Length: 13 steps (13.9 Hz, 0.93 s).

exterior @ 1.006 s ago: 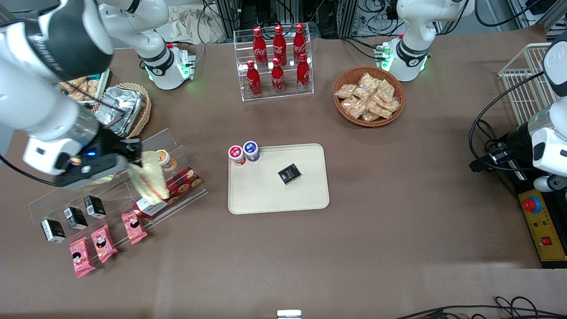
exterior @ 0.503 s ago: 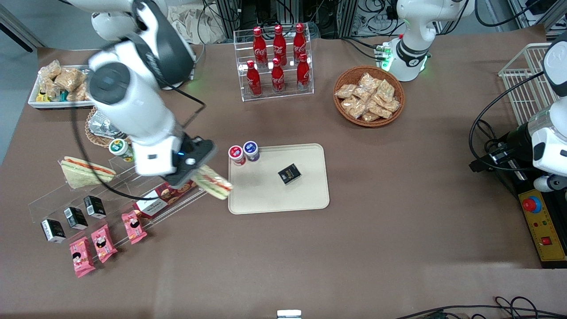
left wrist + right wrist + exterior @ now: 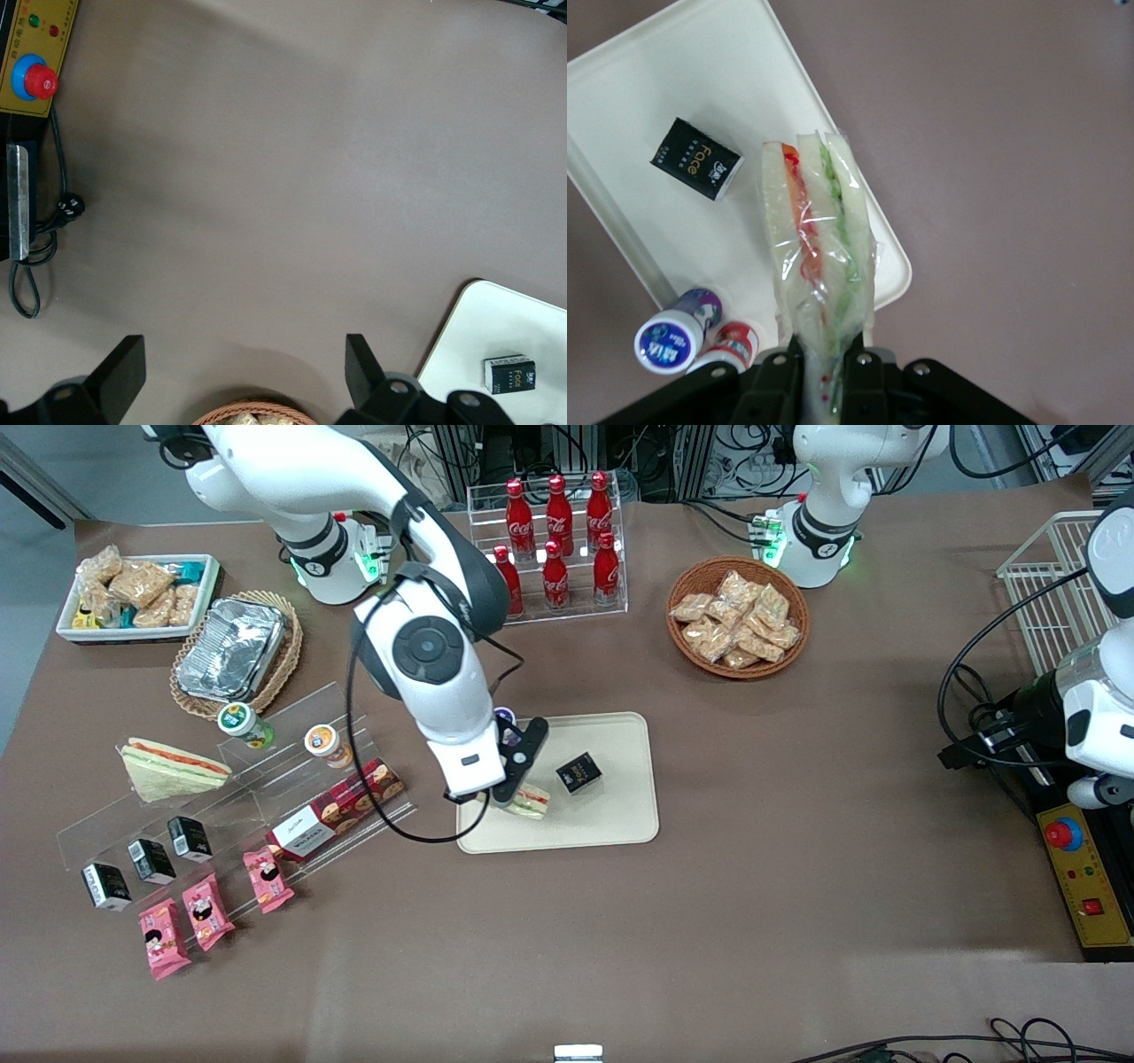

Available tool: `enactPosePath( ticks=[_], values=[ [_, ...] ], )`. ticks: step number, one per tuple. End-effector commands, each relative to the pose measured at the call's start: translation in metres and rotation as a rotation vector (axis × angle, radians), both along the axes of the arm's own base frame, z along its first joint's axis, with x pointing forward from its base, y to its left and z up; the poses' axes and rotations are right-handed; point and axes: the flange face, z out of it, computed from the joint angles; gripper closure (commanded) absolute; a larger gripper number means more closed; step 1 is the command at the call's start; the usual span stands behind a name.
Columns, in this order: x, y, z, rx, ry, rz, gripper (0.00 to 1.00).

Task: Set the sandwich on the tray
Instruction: 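Lower the sandwich onto the tray beside the black box and open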

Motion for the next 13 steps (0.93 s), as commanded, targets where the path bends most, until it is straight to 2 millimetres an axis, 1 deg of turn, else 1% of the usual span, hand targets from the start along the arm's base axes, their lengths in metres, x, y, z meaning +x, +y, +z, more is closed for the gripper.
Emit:
enactPosePath(
  ticks=[1, 4, 5, 6, 7, 8, 9, 10, 12, 13],
  values=[
    [0.008, 0.009, -0.033, -0.016, -0.014, 0.069, 0.74],
    [0.013, 0.016, -0.089, 0.004, -0.031, 0.096, 0.74],
    [0.012, 0.020, -0.098, 0.016, -0.048, 0.103, 0.72],
    [0.003, 0.033, -0.104, 0.020, -0.054, 0.122, 0.61],
    [0.000, 0.038, -0.107, 0.022, -0.053, 0.124, 0.52],
    [0.000, 0.039, -0.111, 0.022, -0.050, 0.123, 0.52],
    [0.001, 0.038, -0.112, 0.030, -0.052, 0.116, 0.48],
    [0.001, 0.038, -0.111, 0.036, -0.053, 0.114, 0.00],
    [0.003, 0.035, -0.108, 0.039, -0.055, 0.112, 0.00],
    [0.007, 0.030, -0.105, 0.042, -0.058, 0.099, 0.00]
  ],
)
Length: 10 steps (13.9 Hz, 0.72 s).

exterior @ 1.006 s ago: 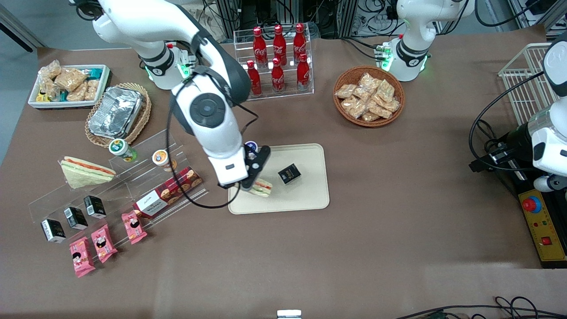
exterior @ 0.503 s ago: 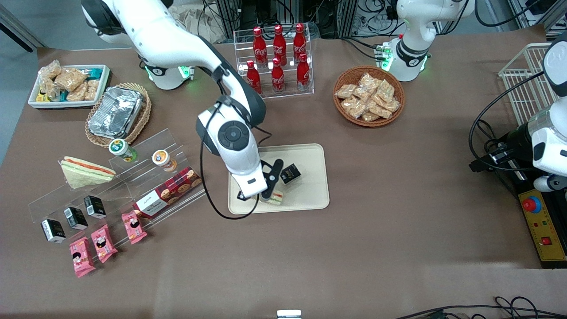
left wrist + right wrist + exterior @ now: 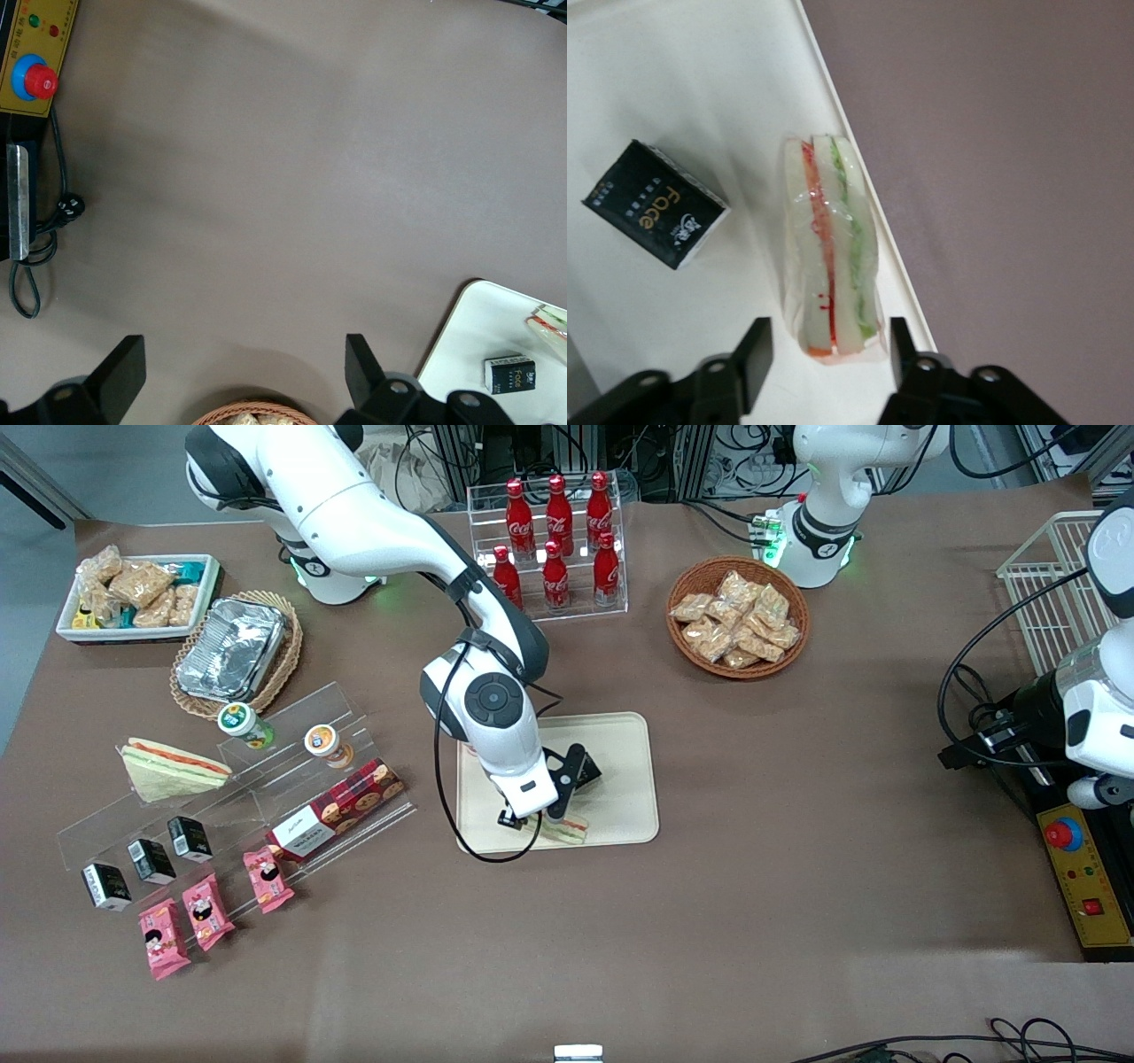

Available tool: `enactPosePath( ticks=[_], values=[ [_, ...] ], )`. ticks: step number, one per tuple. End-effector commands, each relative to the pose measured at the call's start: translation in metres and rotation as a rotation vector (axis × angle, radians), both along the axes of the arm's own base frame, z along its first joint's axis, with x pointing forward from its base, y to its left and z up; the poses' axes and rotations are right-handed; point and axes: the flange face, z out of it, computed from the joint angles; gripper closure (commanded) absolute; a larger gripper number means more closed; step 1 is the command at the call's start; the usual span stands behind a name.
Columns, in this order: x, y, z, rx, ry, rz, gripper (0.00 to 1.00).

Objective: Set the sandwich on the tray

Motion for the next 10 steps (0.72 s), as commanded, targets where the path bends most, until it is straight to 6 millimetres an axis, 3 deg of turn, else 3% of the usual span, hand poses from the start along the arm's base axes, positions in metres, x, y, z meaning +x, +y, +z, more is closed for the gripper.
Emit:
enactPosePath(
  ticks=[1, 3, 6, 7, 10],
  values=[
    [0.009, -0.010, 0.018, 0.038, -0.012, -0.034, 0.00],
    [0.024, -0.034, 0.057, 0.109, -0.005, -0.117, 0.00],
    [0.050, -0.099, 0.121, 0.202, 0.027, -0.323, 0.00],
    [0.048, -0.111, 0.150, 0.216, 0.032, -0.398, 0.00],
    [0.044, -0.162, 0.200, 0.202, 0.086, -0.760, 0.00]
  ],
)
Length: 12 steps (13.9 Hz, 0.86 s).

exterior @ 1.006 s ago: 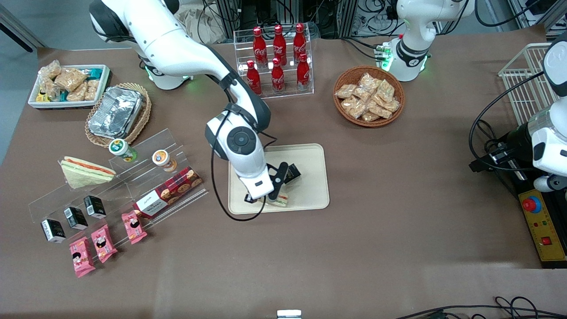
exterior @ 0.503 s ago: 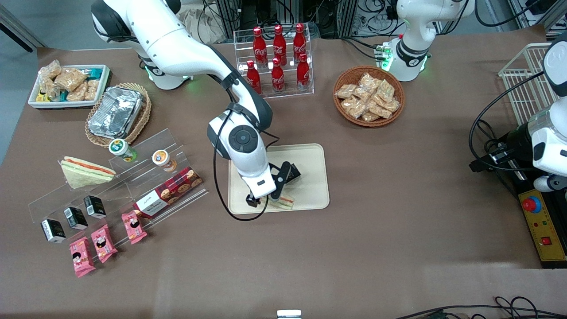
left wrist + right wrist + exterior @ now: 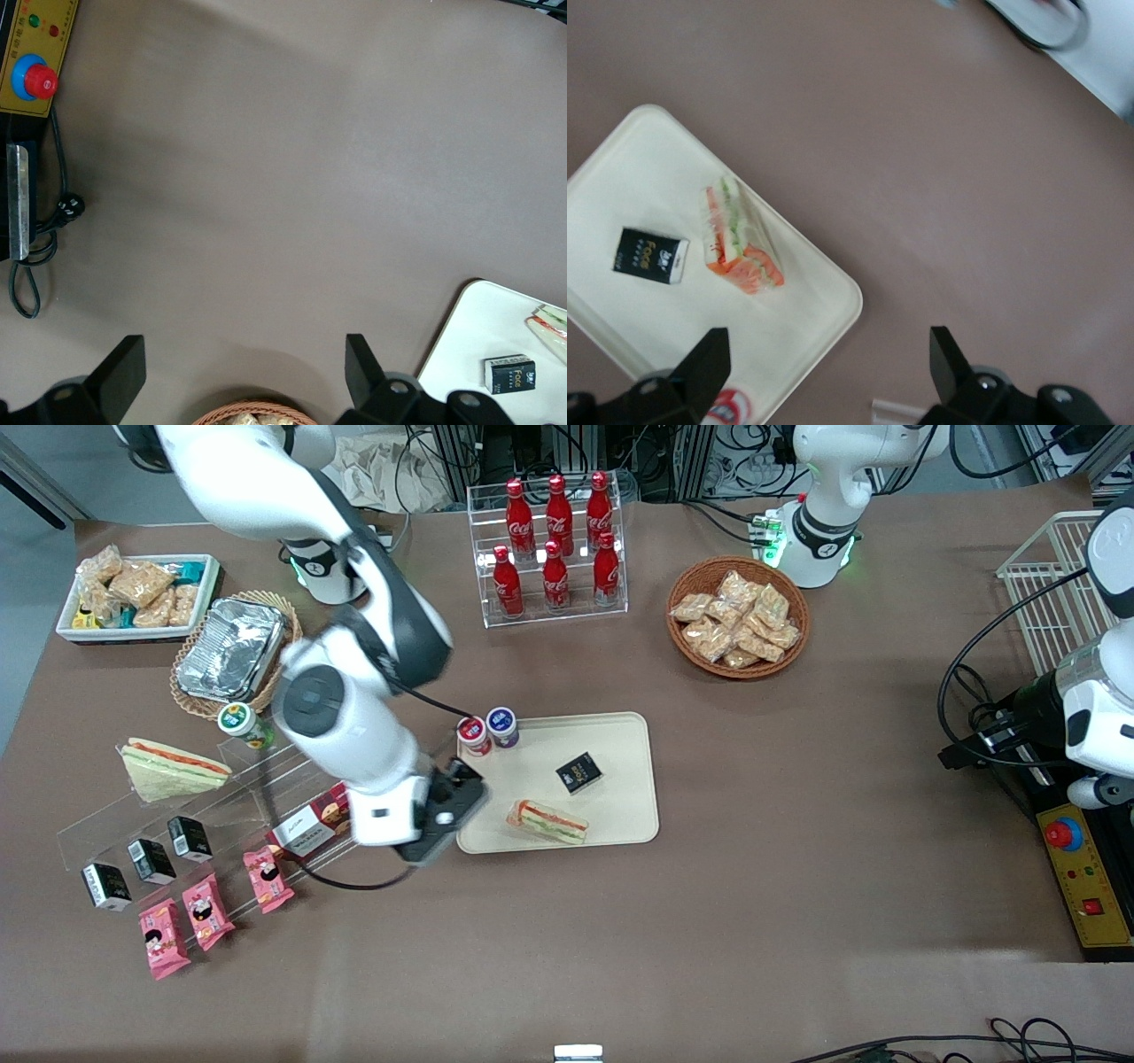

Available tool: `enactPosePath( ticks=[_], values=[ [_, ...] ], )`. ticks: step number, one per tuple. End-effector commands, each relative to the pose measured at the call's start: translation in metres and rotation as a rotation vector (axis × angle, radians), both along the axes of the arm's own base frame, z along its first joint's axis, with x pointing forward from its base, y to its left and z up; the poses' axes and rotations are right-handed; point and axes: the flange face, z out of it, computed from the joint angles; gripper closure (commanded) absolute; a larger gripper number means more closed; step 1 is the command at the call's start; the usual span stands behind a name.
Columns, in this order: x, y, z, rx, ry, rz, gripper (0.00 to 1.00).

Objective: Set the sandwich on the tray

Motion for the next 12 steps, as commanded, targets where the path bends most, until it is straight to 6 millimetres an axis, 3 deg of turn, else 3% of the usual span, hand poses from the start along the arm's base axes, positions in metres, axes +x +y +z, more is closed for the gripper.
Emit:
enactPosePath(
  ticks=[1, 4, 7, 10, 12],
  values=[
    [-0.015, -0.033, 0.039, 0.007, 0.086, -0.250, 0.00],
    [-0.009, -0.111, 0.079, 0.002, 0.084, -0.377, 0.00],
    [-0.012, -0.179, 0.107, -0.009, 0.098, -0.479, 0.00],
    [-0.016, -0.226, 0.124, -0.007, 0.091, -0.549, 0.00],
    [-0.017, -0.245, 0.132, -0.012, 0.077, -0.574, 0.00]
  ],
)
